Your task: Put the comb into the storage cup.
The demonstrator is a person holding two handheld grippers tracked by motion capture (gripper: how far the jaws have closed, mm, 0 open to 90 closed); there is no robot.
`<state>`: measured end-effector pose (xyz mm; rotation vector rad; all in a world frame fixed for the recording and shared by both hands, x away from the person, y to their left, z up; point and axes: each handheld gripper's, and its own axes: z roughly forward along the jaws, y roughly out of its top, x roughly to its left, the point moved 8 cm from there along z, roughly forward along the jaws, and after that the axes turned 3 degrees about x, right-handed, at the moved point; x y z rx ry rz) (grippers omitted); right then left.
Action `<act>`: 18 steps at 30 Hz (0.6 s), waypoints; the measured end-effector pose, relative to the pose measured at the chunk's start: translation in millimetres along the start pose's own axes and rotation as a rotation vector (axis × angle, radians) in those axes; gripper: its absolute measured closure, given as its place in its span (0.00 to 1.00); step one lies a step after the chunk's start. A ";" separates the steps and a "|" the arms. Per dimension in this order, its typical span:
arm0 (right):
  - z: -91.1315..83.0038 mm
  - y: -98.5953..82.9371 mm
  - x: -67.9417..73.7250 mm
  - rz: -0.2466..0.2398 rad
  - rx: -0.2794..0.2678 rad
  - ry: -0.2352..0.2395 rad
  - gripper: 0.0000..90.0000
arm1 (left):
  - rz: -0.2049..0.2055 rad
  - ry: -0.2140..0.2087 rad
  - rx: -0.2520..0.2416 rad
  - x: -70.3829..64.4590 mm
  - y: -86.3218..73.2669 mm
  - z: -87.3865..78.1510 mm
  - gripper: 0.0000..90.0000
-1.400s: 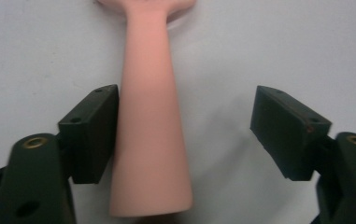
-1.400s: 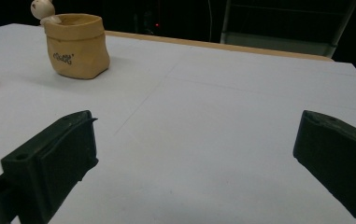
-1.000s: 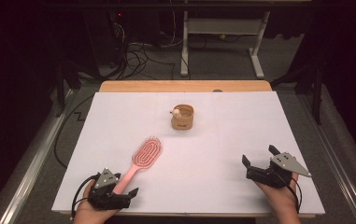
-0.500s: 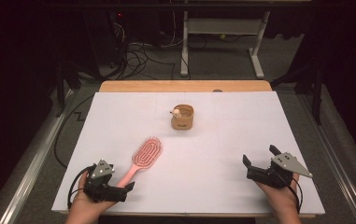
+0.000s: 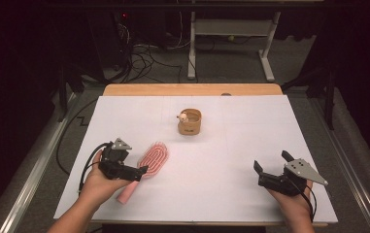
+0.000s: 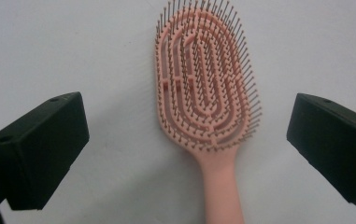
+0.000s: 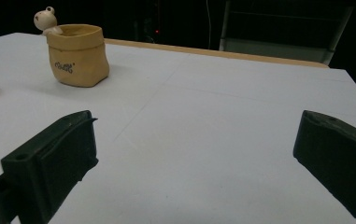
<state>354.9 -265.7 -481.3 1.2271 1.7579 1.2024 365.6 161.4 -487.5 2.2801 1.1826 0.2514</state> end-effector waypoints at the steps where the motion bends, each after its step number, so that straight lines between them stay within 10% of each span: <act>1: 0.1 -0.1 -0.1 0.000 0.000 0.000 0.00 | 0.000 0.000 0.000 0.0 0.0 0.0 0.00; 18: 1.0 -1.3 -1.3 0.007 0.007 -0.005 0.00 | 0.041 -0.012 0.171 -1.4 34.8 23.8 0.01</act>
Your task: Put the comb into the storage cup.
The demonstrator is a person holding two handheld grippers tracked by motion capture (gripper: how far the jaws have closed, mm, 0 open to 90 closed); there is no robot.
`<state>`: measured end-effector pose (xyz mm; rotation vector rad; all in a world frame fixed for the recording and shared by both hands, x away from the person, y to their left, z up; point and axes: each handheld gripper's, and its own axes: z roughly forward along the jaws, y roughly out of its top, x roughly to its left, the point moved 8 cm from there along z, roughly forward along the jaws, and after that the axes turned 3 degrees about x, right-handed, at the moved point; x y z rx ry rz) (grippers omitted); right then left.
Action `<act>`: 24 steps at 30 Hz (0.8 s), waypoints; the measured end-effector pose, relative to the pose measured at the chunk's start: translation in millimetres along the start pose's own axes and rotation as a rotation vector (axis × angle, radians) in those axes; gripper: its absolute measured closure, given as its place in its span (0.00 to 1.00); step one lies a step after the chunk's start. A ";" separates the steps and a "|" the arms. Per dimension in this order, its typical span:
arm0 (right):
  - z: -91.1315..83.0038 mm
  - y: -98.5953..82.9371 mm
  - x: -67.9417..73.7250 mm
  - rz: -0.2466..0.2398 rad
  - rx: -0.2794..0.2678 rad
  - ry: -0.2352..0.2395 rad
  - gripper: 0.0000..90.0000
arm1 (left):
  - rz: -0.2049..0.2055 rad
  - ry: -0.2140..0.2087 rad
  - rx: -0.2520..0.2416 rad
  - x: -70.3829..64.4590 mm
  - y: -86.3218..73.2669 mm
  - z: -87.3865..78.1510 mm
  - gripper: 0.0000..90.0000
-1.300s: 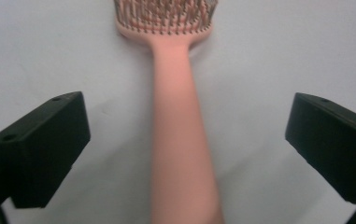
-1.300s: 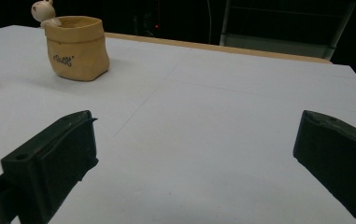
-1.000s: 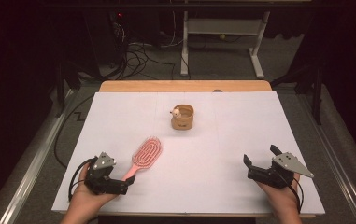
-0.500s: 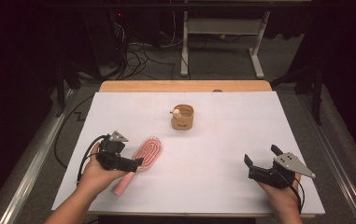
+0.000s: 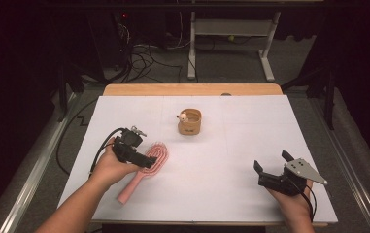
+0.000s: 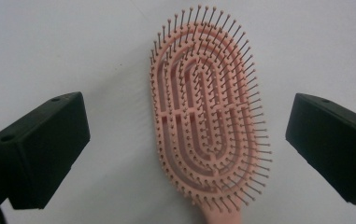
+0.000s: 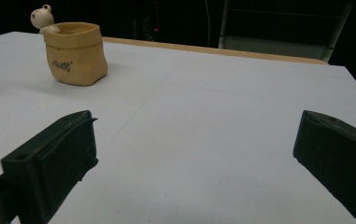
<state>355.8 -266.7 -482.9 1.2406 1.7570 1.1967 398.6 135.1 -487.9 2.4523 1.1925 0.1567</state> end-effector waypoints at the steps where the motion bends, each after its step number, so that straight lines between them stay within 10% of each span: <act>1: 0.0 0.0 -0.3 0.000 0.000 -0.001 0.00 | 0.002 -0.006 0.014 -1.2 0.9 2.5 0.01; 24: -0.3 0.3 -2.8 0.001 -0.001 -0.011 0.00 | 0.024 0.019 0.291 -10.4 1.2 52.5 0.03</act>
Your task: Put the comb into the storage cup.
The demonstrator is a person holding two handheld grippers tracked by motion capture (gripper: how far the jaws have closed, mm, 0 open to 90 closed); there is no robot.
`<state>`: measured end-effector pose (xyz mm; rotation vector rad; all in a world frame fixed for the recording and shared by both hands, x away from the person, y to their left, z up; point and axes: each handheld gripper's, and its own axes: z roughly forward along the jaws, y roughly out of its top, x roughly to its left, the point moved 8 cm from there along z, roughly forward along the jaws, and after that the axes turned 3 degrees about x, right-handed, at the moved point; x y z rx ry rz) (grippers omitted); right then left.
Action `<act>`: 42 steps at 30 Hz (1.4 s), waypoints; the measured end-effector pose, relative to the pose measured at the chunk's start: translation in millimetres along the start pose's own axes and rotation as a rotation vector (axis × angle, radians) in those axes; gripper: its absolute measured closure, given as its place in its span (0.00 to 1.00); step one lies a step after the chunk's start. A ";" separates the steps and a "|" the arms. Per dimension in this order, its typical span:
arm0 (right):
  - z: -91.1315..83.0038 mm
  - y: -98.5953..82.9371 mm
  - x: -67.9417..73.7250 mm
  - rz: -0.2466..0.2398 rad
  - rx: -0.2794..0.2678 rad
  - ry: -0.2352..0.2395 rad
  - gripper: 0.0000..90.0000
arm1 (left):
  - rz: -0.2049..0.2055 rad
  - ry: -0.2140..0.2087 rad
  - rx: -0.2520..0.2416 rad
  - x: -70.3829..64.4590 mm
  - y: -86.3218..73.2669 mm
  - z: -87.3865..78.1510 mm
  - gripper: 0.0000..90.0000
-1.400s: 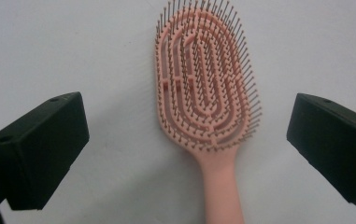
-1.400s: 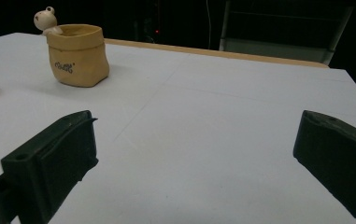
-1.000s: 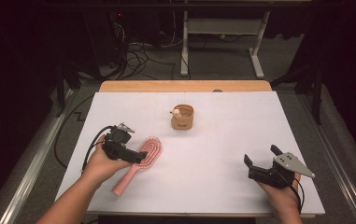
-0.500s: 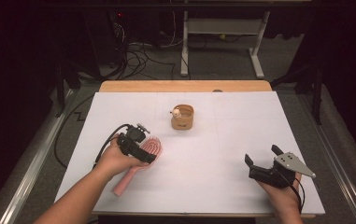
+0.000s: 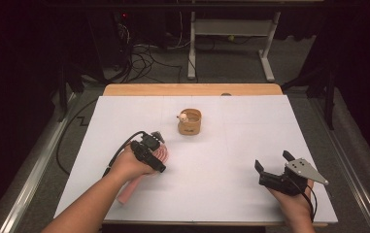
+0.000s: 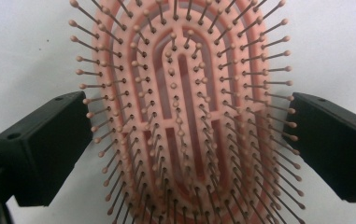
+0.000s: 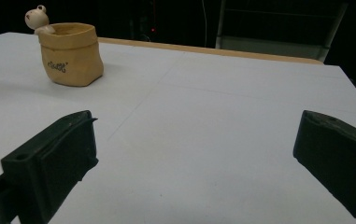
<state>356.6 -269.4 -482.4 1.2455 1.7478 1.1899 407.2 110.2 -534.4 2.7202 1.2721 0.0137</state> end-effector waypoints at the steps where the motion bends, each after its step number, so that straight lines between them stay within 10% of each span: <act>1: 0.2 -0.2 0.0 0.005 0.001 -0.001 0.00 | 0.001 -0.003 0.003 0.4 0.2 0.3 0.03; 42: 0.6 -0.5 -0.3 -0.001 0.008 -0.008 0.00 | -0.030 -0.018 0.116 2.0 7.3 -0.1 0.07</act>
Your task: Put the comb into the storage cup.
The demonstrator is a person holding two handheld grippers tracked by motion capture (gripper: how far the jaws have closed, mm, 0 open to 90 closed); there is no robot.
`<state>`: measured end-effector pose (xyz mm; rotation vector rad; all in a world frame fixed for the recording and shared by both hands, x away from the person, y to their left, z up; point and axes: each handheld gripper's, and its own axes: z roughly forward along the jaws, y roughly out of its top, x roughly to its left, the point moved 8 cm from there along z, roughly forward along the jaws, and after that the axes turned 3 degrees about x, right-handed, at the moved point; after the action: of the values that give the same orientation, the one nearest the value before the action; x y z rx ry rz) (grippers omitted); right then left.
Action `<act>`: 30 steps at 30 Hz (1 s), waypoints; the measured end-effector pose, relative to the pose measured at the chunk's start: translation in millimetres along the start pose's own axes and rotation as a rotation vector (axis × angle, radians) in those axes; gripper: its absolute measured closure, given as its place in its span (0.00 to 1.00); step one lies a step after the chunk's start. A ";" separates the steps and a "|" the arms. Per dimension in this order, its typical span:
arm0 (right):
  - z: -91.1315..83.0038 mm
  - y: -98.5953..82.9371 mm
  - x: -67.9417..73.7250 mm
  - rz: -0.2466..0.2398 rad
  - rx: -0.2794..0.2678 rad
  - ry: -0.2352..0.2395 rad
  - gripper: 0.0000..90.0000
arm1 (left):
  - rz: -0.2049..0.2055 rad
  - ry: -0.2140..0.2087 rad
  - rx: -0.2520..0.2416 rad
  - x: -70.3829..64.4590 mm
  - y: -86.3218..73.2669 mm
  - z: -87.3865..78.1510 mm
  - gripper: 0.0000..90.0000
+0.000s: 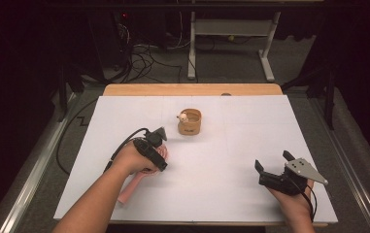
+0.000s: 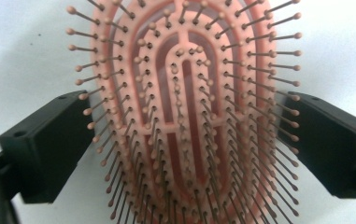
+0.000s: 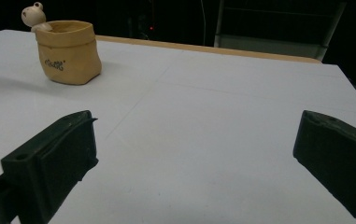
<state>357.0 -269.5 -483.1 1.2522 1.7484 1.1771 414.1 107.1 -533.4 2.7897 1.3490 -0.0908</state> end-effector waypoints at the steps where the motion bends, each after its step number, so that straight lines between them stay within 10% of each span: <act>1: 0.2 -0.2 0.0 0.002 0.001 0.000 0.00 | -0.003 0.000 0.001 0.4 0.1 -0.6 0.08; 30: 0.0 -0.7 -1.6 0.006 0.003 0.000 0.00 | -0.048 0.015 -0.022 4.4 -0.5 -7.0 0.22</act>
<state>357.3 -271.1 -483.7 1.2607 1.7478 1.1781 416.6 111.3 -526.8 2.7455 1.4122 -0.0568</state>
